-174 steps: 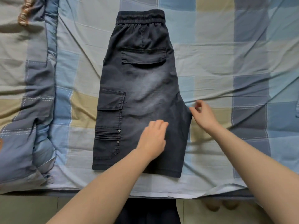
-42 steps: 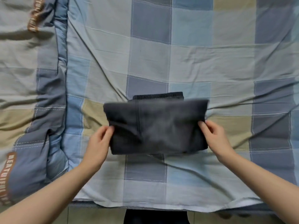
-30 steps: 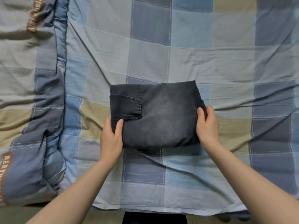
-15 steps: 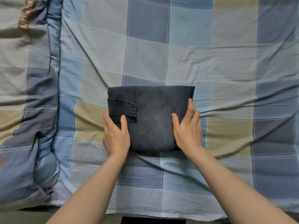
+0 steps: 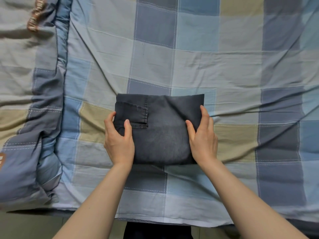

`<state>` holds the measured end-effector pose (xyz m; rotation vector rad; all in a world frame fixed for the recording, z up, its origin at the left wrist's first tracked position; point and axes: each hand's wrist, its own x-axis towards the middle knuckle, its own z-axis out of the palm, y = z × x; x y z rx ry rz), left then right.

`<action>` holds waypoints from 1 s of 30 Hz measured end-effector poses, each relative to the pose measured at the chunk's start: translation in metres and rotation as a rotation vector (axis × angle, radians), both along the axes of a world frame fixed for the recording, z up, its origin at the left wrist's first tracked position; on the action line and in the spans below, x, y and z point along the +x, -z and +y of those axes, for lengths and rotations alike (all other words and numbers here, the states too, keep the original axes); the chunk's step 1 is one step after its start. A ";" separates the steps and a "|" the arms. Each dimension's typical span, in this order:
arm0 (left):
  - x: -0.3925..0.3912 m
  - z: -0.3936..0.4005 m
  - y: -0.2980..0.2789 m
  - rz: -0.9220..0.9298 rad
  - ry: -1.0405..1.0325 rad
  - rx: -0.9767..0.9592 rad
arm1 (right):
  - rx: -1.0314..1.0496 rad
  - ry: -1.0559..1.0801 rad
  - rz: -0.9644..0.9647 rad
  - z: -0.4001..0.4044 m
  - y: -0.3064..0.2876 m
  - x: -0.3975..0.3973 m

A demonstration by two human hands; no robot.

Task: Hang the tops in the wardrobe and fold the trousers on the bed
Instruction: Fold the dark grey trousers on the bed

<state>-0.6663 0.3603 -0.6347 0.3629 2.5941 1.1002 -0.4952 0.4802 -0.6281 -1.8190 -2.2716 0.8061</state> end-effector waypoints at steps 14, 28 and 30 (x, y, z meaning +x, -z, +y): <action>0.074 -0.044 -0.197 -0.055 0.105 0.091 | 0.001 0.103 0.137 -0.056 -0.203 0.095; 0.098 -0.069 -0.382 -0.116 0.450 0.275 | 0.253 0.487 0.115 -0.161 -0.397 0.150; 0.098 -0.072 -0.406 -0.130 0.548 0.310 | 0.318 0.600 0.138 -0.184 -0.416 0.151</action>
